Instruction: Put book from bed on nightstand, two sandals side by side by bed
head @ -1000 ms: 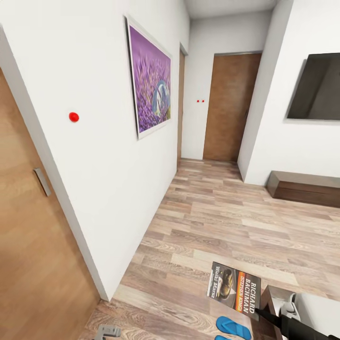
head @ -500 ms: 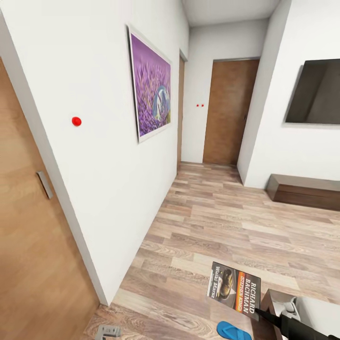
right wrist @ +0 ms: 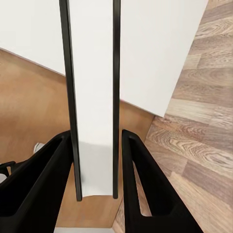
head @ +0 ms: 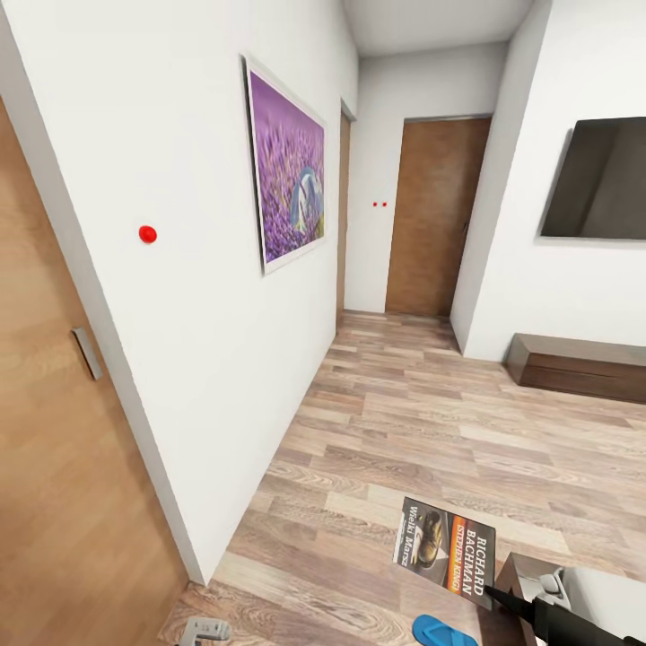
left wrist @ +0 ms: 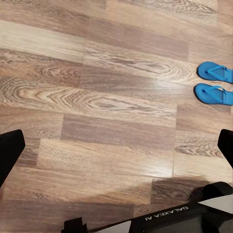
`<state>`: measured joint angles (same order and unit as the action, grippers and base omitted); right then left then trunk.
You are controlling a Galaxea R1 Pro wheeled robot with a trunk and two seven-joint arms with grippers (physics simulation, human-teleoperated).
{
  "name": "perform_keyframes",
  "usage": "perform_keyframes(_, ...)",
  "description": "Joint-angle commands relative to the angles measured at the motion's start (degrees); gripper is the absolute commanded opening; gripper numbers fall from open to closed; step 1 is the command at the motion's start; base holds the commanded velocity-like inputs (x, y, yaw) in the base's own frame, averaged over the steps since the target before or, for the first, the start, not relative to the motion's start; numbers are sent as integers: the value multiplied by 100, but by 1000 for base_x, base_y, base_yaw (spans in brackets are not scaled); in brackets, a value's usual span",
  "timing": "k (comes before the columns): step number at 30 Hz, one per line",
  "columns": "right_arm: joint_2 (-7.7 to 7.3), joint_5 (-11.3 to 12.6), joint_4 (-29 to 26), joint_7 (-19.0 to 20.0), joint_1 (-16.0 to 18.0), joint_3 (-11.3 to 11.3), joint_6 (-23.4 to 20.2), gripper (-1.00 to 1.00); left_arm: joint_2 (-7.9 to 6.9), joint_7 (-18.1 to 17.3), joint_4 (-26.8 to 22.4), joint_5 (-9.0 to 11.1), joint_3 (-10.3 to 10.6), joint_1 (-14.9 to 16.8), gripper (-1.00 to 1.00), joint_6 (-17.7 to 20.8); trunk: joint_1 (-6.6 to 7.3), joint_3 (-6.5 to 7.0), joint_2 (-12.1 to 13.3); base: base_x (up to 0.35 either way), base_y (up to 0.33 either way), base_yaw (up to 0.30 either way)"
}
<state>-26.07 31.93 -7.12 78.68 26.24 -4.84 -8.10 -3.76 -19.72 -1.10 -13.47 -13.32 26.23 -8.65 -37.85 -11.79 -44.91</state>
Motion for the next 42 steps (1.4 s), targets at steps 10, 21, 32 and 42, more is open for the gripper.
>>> perform_keyframes(10, -3, 59, 0, 15, 4, -44, -60, -100, -1, -10, 5, -59, -48, 5, 100, -23, -1, -8, -6, 0, 0, 0)
perform_keyframes(21, -3, 59, 0, 16, 4, -44, -60, -100, -1, -10, 5, -59, -48, 5, 100, -23, -1, 69, -6, 0, 0, 0)
perform_keyframes(32, -3, 59, 0, 15, 4, -44, -60, -100, -1, -13, 5, -59, -48, 5, 100, -23, -1, 75, -6, 0, 0, 0)
perform_keyframes(42, -3, 59, 0, 15, 4, -44, -60, -100, -1, -10, 5, -59, -48, 5, 100, -16, -1, 75, -6, 119, 0, 0)
